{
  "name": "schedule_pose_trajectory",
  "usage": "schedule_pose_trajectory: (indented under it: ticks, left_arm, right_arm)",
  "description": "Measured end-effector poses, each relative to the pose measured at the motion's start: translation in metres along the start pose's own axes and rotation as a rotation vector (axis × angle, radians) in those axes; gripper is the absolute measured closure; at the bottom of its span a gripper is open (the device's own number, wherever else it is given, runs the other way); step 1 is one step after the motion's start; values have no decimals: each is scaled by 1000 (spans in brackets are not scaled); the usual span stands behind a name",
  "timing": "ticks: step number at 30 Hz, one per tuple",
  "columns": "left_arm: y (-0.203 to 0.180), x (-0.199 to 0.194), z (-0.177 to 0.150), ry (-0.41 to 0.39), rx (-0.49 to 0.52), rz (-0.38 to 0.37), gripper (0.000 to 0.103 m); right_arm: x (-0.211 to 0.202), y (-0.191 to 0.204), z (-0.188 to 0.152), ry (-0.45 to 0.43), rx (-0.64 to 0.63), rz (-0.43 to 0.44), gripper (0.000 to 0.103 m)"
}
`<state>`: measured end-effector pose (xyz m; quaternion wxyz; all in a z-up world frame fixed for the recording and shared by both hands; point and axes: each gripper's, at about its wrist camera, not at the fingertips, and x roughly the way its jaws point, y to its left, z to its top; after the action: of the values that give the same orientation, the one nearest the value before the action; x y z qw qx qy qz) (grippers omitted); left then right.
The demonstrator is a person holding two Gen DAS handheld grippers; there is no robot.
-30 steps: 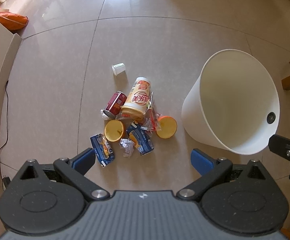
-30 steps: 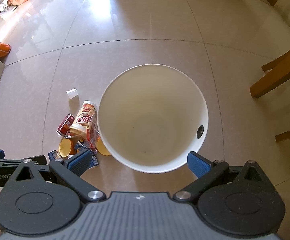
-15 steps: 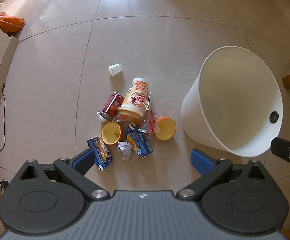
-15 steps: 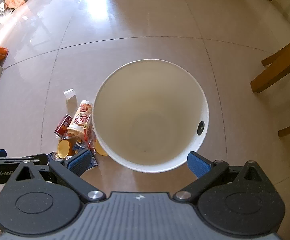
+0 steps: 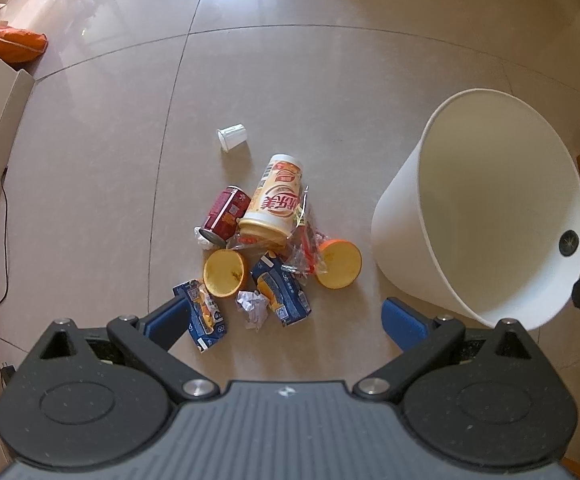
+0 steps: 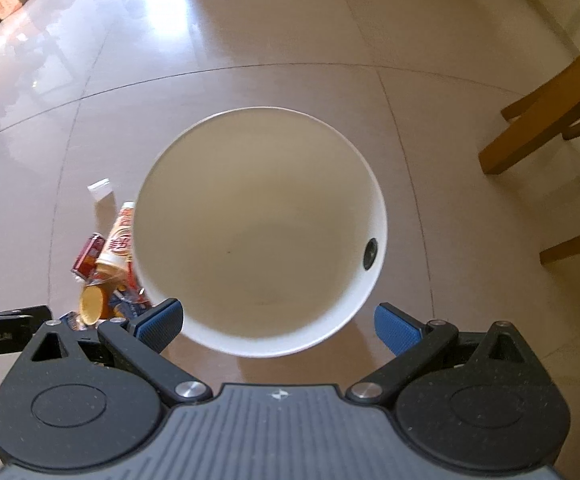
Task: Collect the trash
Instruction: 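Move the left tool toward the trash pile while the right tool approaches the white bin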
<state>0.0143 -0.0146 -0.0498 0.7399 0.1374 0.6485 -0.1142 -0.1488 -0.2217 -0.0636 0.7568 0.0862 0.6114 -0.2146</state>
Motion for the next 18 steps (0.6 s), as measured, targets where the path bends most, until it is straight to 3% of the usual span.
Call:
schedule_pose_trajectory:
  ticks: [12,18]
  left_arm:
    - [1,35,5,40,-6,14,2]
    - [8,59,5,63,-17,34,2]
  right_arm:
    - [45,-42,13,3,111,-110,0]
    - [80,-71,23,-8,206,-154,11]
